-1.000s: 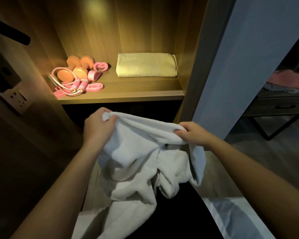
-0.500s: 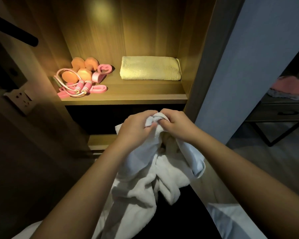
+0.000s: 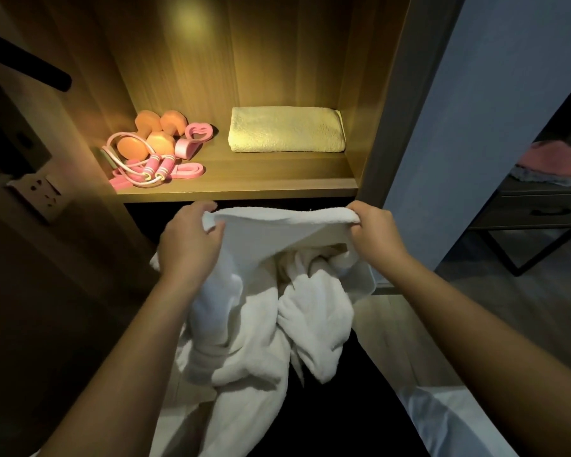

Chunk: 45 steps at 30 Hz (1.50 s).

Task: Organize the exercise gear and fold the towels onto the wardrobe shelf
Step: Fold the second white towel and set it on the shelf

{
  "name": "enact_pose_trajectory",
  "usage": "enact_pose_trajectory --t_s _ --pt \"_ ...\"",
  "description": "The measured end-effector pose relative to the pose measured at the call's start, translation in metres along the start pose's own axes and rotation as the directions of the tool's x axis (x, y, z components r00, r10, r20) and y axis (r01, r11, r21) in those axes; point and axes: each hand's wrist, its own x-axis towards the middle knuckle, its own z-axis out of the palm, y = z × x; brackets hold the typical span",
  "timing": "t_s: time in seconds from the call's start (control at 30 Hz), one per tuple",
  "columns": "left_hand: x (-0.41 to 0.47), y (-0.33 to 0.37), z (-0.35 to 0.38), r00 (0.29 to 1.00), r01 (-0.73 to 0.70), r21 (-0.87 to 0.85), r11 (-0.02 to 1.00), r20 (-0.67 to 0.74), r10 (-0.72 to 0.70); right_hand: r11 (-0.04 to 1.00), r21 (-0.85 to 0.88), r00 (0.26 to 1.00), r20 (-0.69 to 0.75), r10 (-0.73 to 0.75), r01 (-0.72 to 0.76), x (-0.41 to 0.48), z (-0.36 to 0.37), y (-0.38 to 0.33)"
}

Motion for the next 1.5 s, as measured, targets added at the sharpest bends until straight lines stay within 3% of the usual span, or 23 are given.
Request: enact_pose_trajectory --t_s 0.17,0.23,0.3,0.4,0.57,0.67,0.77,0.9,1.0,1.13,1.2,1.3,1.43,1.5 --pt "-0.025 0.046 0.011 0.925 -0.286 -0.151 0.946 0.215 0.314 0.965 0.154 0.971 0.081 -0.226 0.212 -0.006 0.006 -0.045" --pt "-0.031 0.06 0.018 0.906 -0.328 -0.104 0.939 0.247 0.344 0.951 0.164 0.96 0.06 -0.275 0.262 -0.008 0.006 -0.057" --pt "-0.028 0.065 0.019 0.928 -0.31 -0.043 0.95 0.205 0.312 0.947 0.136 0.955 0.001 -0.295 0.292 -0.009 0.003 -0.061" --pt "-0.025 0.062 0.015 0.945 -0.304 -0.083 0.949 0.101 0.312 0.969 0.068 0.969 -0.088 -0.23 0.236 -0.007 -0.002 -0.052" --pt "-0.026 0.053 -0.002 0.904 -0.424 -0.13 0.896 -0.113 0.412 0.998 -0.022 0.994 -0.09 -0.067 0.065 -0.008 0.004 -0.028" --pt "-0.027 0.053 -0.013 0.864 -0.493 -0.138 0.859 -0.196 0.464 0.997 -0.025 0.983 -0.167 -0.072 0.069 -0.006 0.008 -0.024" --pt "-0.026 0.055 -0.021 0.845 -0.515 -0.138 0.846 -0.247 0.474 0.988 0.081 0.973 -0.203 -0.109 0.128 -0.002 0.008 -0.03" --pt "-0.023 0.054 -0.031 0.838 -0.512 -0.182 0.84 -0.324 0.44 0.976 0.177 0.982 -0.163 -0.099 0.128 0.0 0.008 -0.037" --pt "-0.022 0.058 -0.037 0.803 -0.539 -0.172 0.824 -0.399 0.442 0.983 0.121 0.983 -0.14 -0.121 0.139 -0.001 0.012 -0.037" --pt "-0.021 0.059 -0.043 0.782 -0.543 -0.162 0.824 -0.457 0.425 0.997 0.07 0.998 -0.066 -0.009 0.013 -0.003 0.011 -0.03" --pt "-0.02 0.057 -0.044 0.825 -0.486 -0.174 0.856 -0.415 0.384 0.987 0.157 0.999 -0.039 0.02 -0.014 -0.005 0.007 -0.035" --pt "-0.016 0.058 -0.045 0.928 -0.345 -0.192 0.919 -0.215 0.304 0.943 0.328 0.998 -0.033 -0.045 0.053 -0.009 -0.003 -0.055" --pt "-0.021 0.072 -0.041 0.886 -0.461 -0.069 0.885 0.018 0.463 0.937 0.271 0.975 -0.026 -0.22 0.219 -0.011 -0.013 -0.084" --pt "-0.021 0.079 -0.04 0.858 -0.511 -0.072 0.857 0.009 0.513 0.927 0.254 0.961 -0.057 -0.272 0.277 -0.008 -0.02 -0.095"
